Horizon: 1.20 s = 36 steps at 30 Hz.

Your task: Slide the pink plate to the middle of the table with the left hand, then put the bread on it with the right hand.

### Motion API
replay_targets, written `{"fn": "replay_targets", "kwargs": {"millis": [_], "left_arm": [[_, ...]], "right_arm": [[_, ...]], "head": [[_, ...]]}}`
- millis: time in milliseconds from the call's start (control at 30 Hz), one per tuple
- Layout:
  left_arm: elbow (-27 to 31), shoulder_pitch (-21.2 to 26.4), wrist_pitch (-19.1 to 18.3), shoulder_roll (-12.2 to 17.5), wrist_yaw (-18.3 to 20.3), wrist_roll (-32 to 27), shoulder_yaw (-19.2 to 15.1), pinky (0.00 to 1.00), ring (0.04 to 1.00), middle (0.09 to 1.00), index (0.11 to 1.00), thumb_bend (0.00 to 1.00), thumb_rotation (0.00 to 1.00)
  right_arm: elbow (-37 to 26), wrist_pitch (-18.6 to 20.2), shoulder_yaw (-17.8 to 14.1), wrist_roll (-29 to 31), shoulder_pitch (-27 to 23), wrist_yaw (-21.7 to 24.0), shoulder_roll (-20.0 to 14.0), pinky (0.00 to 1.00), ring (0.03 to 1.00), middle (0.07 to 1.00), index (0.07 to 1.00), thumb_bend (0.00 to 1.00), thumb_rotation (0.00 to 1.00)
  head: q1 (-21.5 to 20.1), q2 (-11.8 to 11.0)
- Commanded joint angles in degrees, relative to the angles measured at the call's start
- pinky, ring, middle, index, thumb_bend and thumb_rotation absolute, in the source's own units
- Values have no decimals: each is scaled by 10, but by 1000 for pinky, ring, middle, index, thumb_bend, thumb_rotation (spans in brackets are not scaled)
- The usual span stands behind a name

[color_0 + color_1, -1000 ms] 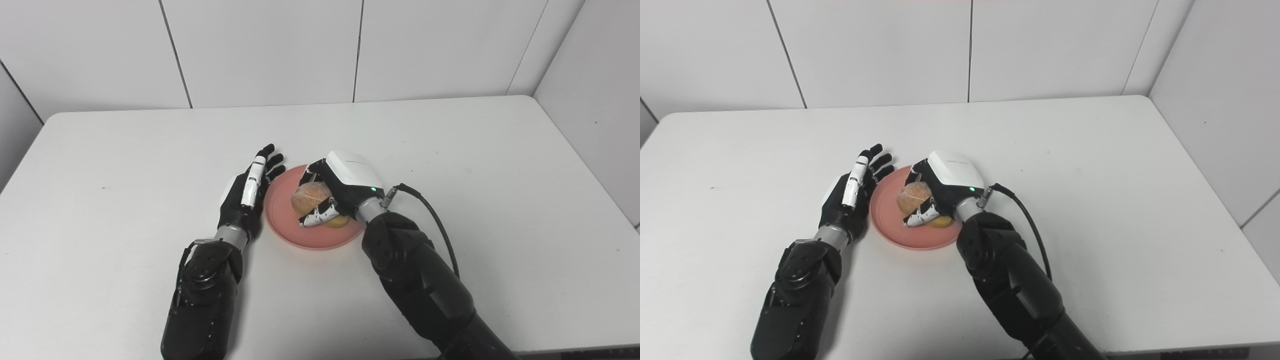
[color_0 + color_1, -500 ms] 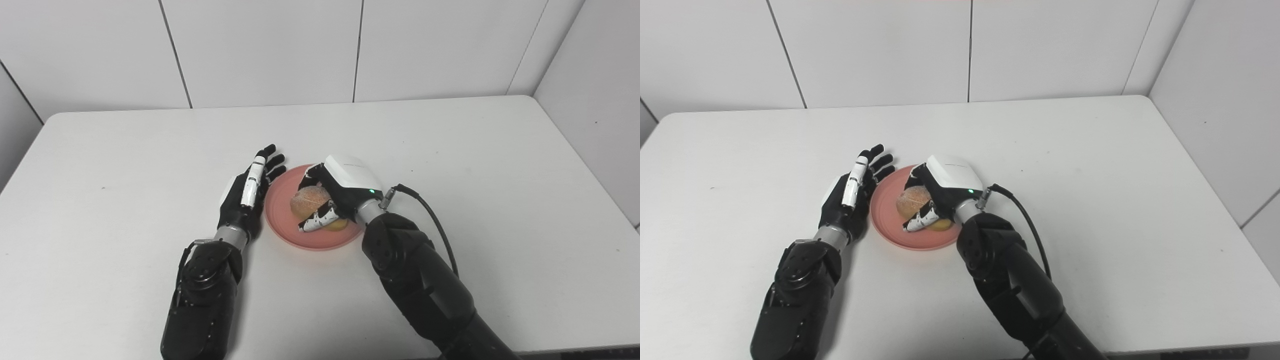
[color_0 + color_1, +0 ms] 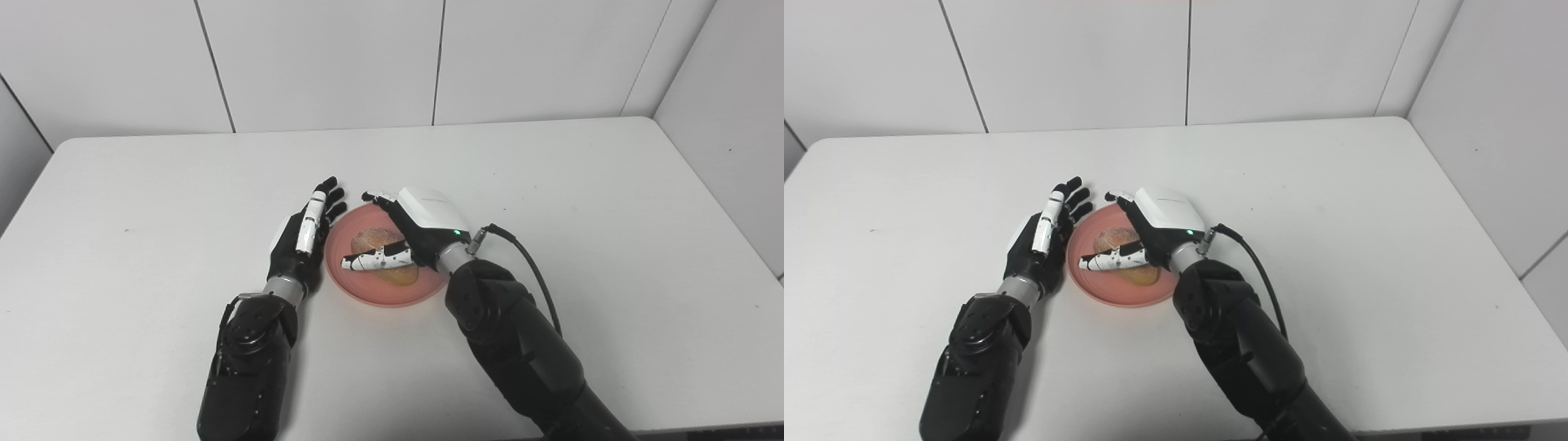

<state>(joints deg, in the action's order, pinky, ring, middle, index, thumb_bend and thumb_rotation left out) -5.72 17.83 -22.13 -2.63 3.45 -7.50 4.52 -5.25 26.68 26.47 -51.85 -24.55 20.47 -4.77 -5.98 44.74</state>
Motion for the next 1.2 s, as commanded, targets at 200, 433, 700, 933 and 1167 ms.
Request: {"fn": "replay_targets", "kwargs": {"millis": [200,433,700,933,1167], "left_arm": [[-1,-8,-17,-1,14,-1,7,933,964,963,941,323,1000],[-7,-8,-8,-11,-3,3,-2,888,897,900,872,317,1000],[8,-20,13,1,-1,21,12,917,917,936,940,330,1000],[19,-35,48,-4,-13,40,9,937,934,949,950,335,1000],[46,-58,69,-5,-27,74,16,905,924,940,940,340,1000]], "right_arm": [[-41,-21,3,-15,-21,-11,-11,875,885,897,899,949,745],[-73,-41,-24,-4,3,-61,-16,849,881,900,919,969,818],[-90,-74,-79,57,56,-125,-8,893,930,950,960,838,899],[-112,-69,-111,95,106,-143,3,857,946,979,992,778,984],[-127,-81,-144,160,164,-161,19,874,966,998,1000,717,1000]], "head": [[-7,-1],[-14,-5],[-15,-8],[-17,-13],[-15,-14]]}}
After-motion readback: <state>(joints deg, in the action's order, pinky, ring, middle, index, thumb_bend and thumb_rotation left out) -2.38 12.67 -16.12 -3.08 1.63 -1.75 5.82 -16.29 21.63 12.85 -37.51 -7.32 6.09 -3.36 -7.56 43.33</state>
